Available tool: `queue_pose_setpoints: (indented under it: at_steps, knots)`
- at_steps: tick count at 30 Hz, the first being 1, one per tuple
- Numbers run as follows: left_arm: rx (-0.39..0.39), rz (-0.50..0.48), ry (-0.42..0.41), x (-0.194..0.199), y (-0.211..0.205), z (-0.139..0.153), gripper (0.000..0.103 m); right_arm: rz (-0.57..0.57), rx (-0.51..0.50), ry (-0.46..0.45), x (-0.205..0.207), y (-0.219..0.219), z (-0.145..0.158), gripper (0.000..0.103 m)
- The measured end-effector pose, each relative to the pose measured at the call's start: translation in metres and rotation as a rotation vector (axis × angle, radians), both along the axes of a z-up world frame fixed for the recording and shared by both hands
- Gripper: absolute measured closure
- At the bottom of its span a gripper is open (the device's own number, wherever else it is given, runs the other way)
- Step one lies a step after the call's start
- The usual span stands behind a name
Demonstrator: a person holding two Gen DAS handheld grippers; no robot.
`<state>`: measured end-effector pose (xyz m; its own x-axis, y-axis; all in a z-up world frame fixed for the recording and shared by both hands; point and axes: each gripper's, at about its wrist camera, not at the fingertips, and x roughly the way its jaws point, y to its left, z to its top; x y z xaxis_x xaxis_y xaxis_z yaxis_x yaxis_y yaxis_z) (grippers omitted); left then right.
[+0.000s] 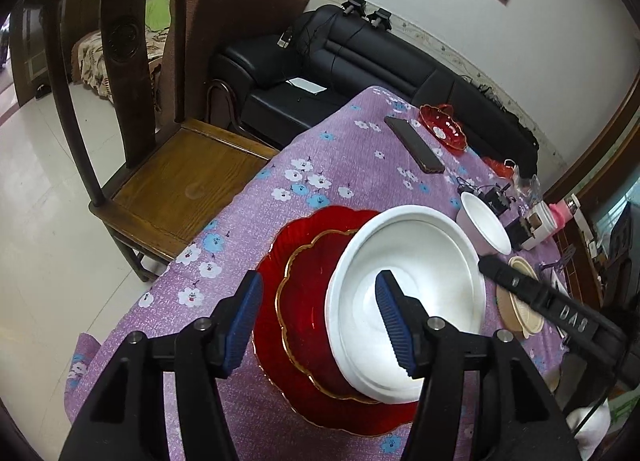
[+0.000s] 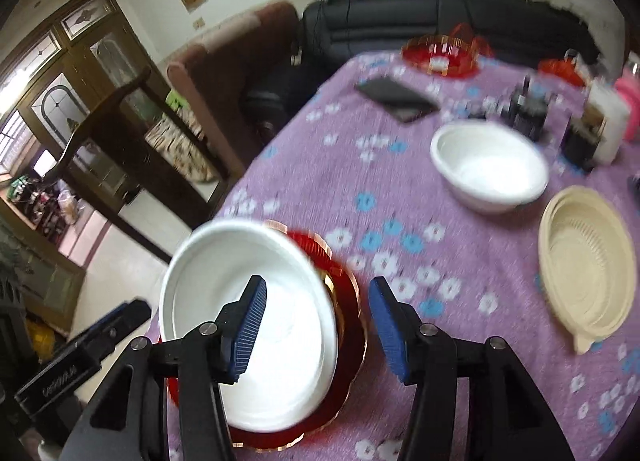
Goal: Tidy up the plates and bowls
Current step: 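Lower the white bowl onto the white plate and open both grippers, then move both grippers to the beige plastic bowl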
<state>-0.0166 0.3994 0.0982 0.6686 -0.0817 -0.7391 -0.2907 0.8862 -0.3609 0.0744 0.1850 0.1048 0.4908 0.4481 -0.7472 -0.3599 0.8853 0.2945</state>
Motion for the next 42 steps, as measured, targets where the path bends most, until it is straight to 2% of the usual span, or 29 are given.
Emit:
queue_pose_setpoints:
  at_steps: [1,2,3,7,12,16,21,23,25,27,29,34,37,42]
  knots:
    - [-0.003,0.001,-0.002,-0.001,0.001,0.000,0.045,0.014,-0.007,-0.004,0.002,0.004,0.003,0.059]
    - [-0.004,0.001,-0.002,-0.001,0.001,-0.001,0.045,0.032,-0.022,-0.007,0.004,0.012,0.005,0.071]
    - [-0.004,0.001,-0.002,-0.002,0.002,-0.001,0.045,0.043,-0.027,-0.009,0.007,0.017,0.007,0.074]
    - [-0.007,0.004,-0.003,-0.004,0.005,-0.006,0.045,0.071,-0.069,-0.015,0.017,0.041,0.007,0.074]
    - [-0.002,0.003,0.005,-0.007,0.011,-0.013,0.045,0.050,-0.101,0.024,0.035,0.056,-0.006,0.075]
    - [0.009,-0.001,0.003,-0.014,0.014,-0.014,0.044,0.050,-0.089,0.029,0.036,0.058,-0.005,0.074]
    - [0.044,-0.006,-0.017,-0.021,0.009,-0.010,0.040,0.038,-0.024,-0.011,0.021,0.046,0.014,0.074]
    - [0.083,-0.005,-0.038,-0.026,0.001,-0.005,0.037,0.033,-0.002,-0.022,0.012,0.035,0.018,0.074]
    - [0.137,-0.001,-0.067,-0.032,-0.009,0.002,0.026,0.035,0.005,-0.030,0.004,0.025,0.019,0.074]
    - [0.180,-0.002,-0.094,-0.037,-0.019,0.008,0.022,0.032,-0.002,-0.049,-0.008,0.014,0.018,0.074]
    - [0.203,-0.031,-0.127,-0.044,-0.032,0.016,0.022,0.020,0.001,-0.080,-0.023,-0.004,0.020,0.074]
    - [0.205,-0.114,-0.192,-0.062,-0.063,0.042,0.022,-0.033,0.028,-0.160,-0.059,-0.057,0.036,0.073]
    - [0.209,-0.136,-0.230,-0.073,-0.081,0.058,0.022,-0.086,0.037,-0.206,-0.086,-0.098,0.046,0.065]
    - [0.223,-0.183,-0.307,-0.101,-0.111,0.094,0.022,-0.195,0.024,-0.304,-0.135,-0.171,0.079,0.065]
